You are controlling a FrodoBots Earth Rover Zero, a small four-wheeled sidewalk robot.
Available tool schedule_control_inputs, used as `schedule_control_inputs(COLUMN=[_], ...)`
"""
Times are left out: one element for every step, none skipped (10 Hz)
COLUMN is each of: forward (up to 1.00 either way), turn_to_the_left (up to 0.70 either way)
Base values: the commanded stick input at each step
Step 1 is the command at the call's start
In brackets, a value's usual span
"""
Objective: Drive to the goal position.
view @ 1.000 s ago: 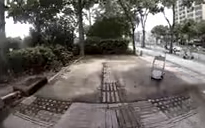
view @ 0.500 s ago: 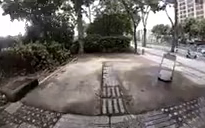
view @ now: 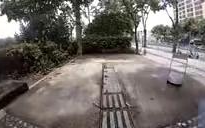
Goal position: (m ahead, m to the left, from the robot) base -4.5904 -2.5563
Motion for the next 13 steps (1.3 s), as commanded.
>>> schedule_control_inputs(forward=[0.7, 0.7, 0.7, 0.7, 0.7, 0.7, 0.7, 0.7, 0.7, 0.7, 0.7, 0.7, 0.7], turn_to_the_left=[0.0, 0.0, 0.0, 0.0, 0.0, 0.0, 0.0, 0.0, 0.0, 0.0, 0.0, 0.0, 0.0])
